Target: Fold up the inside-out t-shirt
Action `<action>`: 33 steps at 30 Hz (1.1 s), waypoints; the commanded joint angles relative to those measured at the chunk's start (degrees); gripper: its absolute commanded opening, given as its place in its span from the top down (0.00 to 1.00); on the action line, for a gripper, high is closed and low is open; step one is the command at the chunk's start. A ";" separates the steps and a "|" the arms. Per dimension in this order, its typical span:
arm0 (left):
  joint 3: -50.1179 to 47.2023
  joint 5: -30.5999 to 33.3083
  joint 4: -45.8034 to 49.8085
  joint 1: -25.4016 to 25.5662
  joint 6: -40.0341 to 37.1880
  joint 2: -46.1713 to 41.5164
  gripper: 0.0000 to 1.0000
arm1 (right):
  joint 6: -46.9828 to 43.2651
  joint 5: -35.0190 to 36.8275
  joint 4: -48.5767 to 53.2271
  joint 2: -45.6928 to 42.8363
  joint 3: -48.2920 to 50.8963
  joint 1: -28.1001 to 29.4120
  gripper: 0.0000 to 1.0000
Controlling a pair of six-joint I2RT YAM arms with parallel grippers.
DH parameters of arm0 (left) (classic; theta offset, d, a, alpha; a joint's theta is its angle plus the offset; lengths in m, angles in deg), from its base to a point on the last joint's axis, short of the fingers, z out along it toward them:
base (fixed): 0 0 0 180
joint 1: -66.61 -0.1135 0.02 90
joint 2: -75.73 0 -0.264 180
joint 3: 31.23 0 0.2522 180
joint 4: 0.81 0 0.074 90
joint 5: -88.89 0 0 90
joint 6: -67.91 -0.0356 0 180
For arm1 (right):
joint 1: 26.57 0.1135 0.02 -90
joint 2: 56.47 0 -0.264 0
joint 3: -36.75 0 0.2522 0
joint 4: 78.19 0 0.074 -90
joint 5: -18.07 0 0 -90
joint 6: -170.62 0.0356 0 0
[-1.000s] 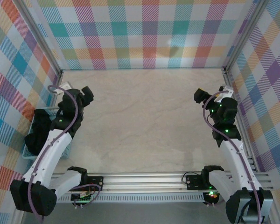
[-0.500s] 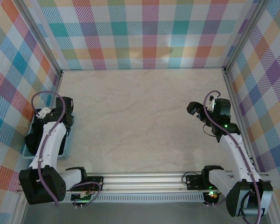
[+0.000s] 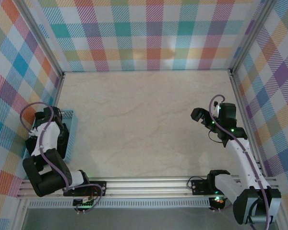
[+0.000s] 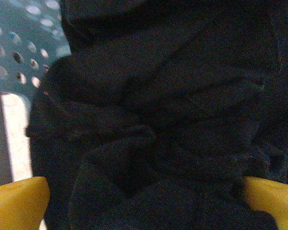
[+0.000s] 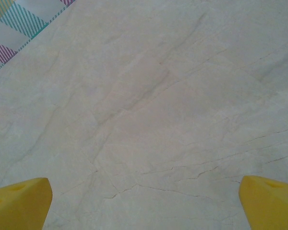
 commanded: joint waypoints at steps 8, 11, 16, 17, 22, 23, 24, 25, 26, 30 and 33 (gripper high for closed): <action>-3.00 -11.50 -7.85 -3.89 -2.36 5.59 0.07 | -0.67 -0.13 2.19 -1.24 -1.68 0.63 0.00; -3.19 -13.97 -9.43 -4.85 -2.67 6.94 0.13 | -1.04 0.17 2.73 -1.92 -1.48 0.57 0.00; -3.72 -14.07 -9.98 -4.93 -3.11 5.69 0.33 | -0.97 -0.12 2.89 -2.67 -1.33 0.63 0.00; -3.68 -13.87 -9.77 -4.94 -3.15 5.08 0.39 | -0.98 -0.19 2.84 -2.68 -1.39 0.59 0.00; -3.58 -13.05 -8.23 -4.93 -3.20 0.24 0.65 | -0.55 -0.70 2.86 -2.79 -1.68 0.56 0.00; -3.49 -13.14 -7.94 -4.85 -3.18 -0.81 0.68 | -0.41 -0.83 2.88 -2.87 -1.72 0.54 0.00; -3.14 -13.15 -7.42 -4.78 -3.16 -2.03 0.74 | -0.26 -1.00 2.91 -2.92 -1.81 0.60 0.00; -2.74 -13.27 -7.04 -4.67 -3.26 -3.42 0.81 | -0.01 -1.18 2.80 -3.03 -1.86 0.62 0.00; -2.40 -13.28 -6.66 -4.38 -3.26 -4.79 0.86 | 0.17 -1.35 2.84 -3.15 -1.74 0.57 0.00; 2.26 -10.34 -3.22 -1.35 -3.67 -11.10 0.94 | 0.57 -1.55 2.83 -3.54 -1.81 0.56 0.00; 8.02 -7.40 0.14 1.09 -4.15 -14.92 0.99 | 0.53 -1.46 3.24 -3.81 -2.00 0.63 0.00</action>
